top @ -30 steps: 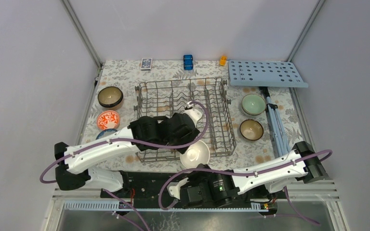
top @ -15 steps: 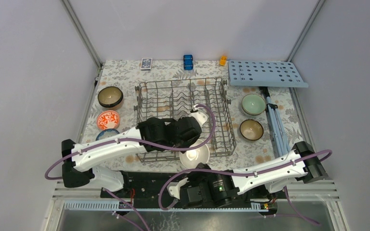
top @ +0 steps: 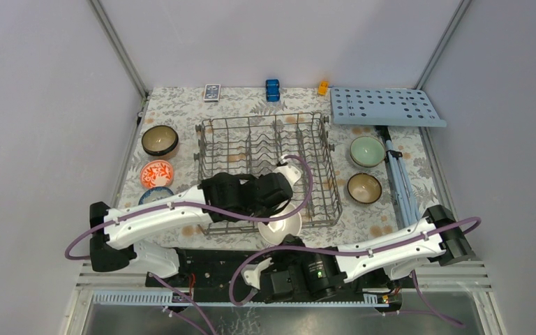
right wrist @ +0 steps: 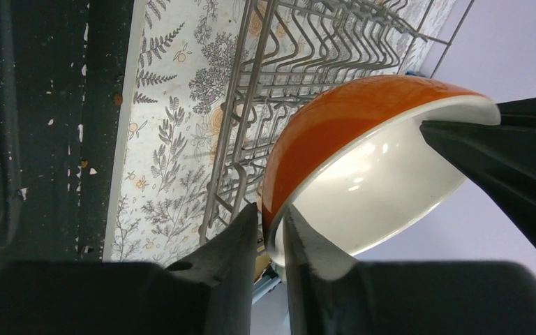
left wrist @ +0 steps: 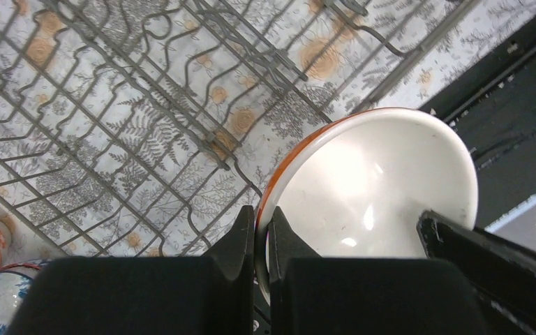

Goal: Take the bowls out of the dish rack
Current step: Place the bowl with the bowl.

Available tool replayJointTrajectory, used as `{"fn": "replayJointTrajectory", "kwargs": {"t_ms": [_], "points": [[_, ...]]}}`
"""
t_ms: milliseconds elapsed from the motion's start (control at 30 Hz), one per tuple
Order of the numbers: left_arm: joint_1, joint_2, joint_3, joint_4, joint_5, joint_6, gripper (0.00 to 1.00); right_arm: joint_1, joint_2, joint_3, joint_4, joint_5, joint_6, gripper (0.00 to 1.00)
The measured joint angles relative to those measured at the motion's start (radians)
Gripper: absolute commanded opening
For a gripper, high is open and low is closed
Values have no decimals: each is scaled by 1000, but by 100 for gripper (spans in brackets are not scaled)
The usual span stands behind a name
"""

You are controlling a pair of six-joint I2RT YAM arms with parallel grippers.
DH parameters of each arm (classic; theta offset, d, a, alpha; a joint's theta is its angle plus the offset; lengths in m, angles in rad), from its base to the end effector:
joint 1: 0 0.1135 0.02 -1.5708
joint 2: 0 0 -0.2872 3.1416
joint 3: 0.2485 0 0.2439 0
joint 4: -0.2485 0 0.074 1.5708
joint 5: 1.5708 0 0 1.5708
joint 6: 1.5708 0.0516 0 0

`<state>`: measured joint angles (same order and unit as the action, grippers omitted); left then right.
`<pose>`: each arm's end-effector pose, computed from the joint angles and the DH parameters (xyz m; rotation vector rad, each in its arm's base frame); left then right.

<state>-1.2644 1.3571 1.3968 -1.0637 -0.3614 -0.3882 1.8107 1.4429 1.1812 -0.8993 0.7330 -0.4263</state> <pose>0.0948 -0.2391 0.3591 0.9466 2.3231 -0.2065 -0.0311 0.2724 0.2921 -2.0274 1.1931 -0.3819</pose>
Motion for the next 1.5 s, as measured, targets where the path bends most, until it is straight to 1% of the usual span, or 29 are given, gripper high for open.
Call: {"fn": "replayJointTrajectory", "kwargs": {"t_ms": [33, 67, 167, 233, 267, 367, 400, 467, 600, 767, 867, 933, 1033, 1200, 1300, 1500], "points": [[0, -1, -1, 0, -4, -3, 0, 0, 0, 0, 0, 3, 4, 50], [1, -2, -2, 4, -15, -5, 0, 2, 0, 1, 3, 6, 10, 58], [8, -5, -13, 23, -41, -13, 0, 10, 0, 11, 10, 8, 26, 78], [15, -10, -18, 28, -51, -16, 0, 15, 0, 25, 22, 7, 39, 95], [20, -14, -19, 31, -55, -19, 0, 17, 0, 34, 29, 6, 46, 99], [58, -43, -34, 61, -54, -29, 0, 18, 0, 52, 48, 0, 76, 100], [85, -56, -42, 71, -49, -31, 0, 19, 0, 56, 56, -2, 88, 100], [171, -95, -64, 101, -25, -34, 0, 21, -1, 59, 74, -11, 114, 100], [420, -191, -100, 154, 19, -36, 0, 23, -11, 54, 124, -20, 171, 100], [759, -305, -134, 203, 61, -37, 0, 23, -80, -7, 236, -18, 242, 100], [928, -344, -170, 222, 85, -42, 0, 22, -123, -54, 314, -6, 289, 100], [1020, -365, -220, 243, 96, -58, 0, 7, -138, -80, 363, 2, 340, 100], [1147, -380, -311, 259, 118, -97, 0, -47, -140, -101, 437, -14, 432, 100], [1316, -363, -430, 303, 153, -185, 0, -164, -159, -134, 556, -70, 569, 100], [1400, -344, -457, 333, 164, -240, 0, -184, -205, -162, 613, -90, 617, 100], [1473, -332, -457, 394, 107, -283, 0, -183, -341, -275, 705, -117, 684, 100]]}}
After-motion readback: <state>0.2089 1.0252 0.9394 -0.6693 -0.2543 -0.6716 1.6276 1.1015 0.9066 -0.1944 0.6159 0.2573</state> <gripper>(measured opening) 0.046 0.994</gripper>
